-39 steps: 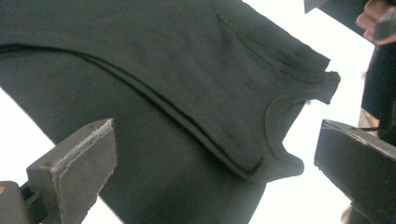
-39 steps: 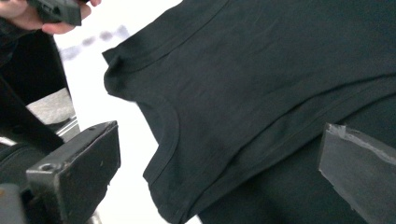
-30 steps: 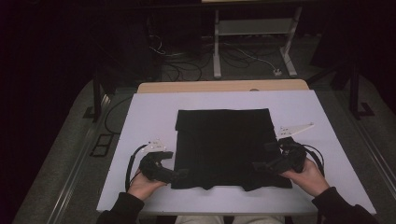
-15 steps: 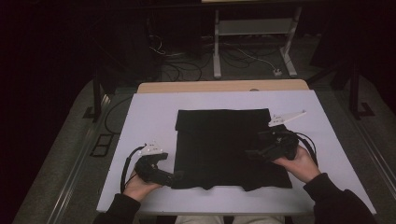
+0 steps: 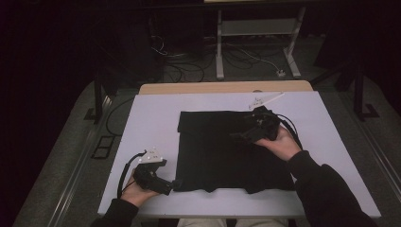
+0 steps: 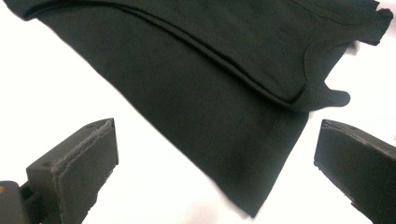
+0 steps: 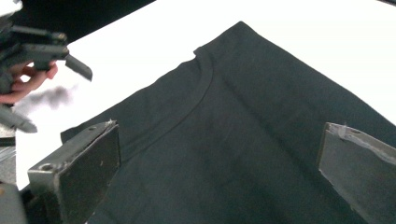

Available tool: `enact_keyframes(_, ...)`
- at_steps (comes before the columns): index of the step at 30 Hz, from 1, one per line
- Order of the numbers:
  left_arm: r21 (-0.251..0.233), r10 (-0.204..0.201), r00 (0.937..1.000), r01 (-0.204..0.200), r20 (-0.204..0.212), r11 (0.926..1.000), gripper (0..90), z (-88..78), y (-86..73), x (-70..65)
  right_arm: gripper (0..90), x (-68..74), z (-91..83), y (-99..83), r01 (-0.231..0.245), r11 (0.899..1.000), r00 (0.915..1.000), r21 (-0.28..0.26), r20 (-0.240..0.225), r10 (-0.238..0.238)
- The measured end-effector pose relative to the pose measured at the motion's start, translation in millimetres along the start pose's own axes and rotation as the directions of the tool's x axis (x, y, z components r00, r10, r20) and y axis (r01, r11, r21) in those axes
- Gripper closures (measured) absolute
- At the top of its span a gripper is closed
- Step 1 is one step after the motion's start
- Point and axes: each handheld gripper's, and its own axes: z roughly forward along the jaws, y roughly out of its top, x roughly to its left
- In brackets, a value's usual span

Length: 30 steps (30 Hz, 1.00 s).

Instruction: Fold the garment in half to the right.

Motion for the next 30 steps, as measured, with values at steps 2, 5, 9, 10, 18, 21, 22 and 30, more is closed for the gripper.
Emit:
enact_keyframes(2, -0.002, 0.000, 1.0000, 0.000, -0.002, 1.0000, 0.0, -1.8, -2.6, 0.7, 0.0, -2.7, 5.1, 8.1, 0.005, 1.000, 0.9999, -0.002, 0.011, -0.005)
enact_keyframes(5, 0.005, -0.004, 1.0000, 0.004, -0.008, 1.0000, 0.0, -3.7, -7.1, 1.5, 0.0, -6.4, 13.9, 18.8, 0.006, 1.000, 0.9999, 0.001, 0.015, -0.006)
enact_keyframes(9, 0.025, 0.013, 0.9999, -0.012, -0.009, 0.9996, 0.0, -2.7, -12.8, 3.1, 0.0, -10.0, 28.1, 33.6, 0.018, 1.000, 0.9996, 0.014, 0.023, -0.019)
enact_keyframes(10, 0.031, 0.015, 0.9998, -0.015, -0.008, 0.9994, 0.0, -2.7, -13.4, 3.1, 0.0, -11.3, 31.4, 37.4, 0.028, 0.999, 0.9994, 0.018, 0.022, -0.028)
enact_keyframes(18, 0.040, 0.027, 0.9996, -0.027, 0.004, 0.9988, 0.0, -1.0, -16.0, 0.0, 0.0, -12.9, 58.3, 65.7, 0.027, 0.999, 0.9993, 0.020, 0.026, -0.028)
enact_keyframes(21, 0.052, 0.042, 0.9991, -0.042, 0.008, 0.9977, 0.0, 0.5, -16.9, -1.2, 0.0, -14.0, 67.2, 73.3, 0.031, 0.999, 0.9990, 0.028, 0.032, -0.032)
enact_keyframes(22, 0.058, 0.048, 0.9987, -0.049, 0.013, 0.9971, 0.0, 0.9, -17.2, -1.3, 0.0, -14.3, 69.8, 75.3, 0.029, 0.999, 0.9990, 0.026, 0.034, -0.030)
enact_keyframes(30, 0.069, 0.049, 0.9980, -0.052, 0.041, 0.9963, 0.0, 7.1, -19.2, -5.1, 0.0, -17.4, 94.2, 89.5, 0.040, 0.999, 0.9984, 0.027, 0.039, -0.041)
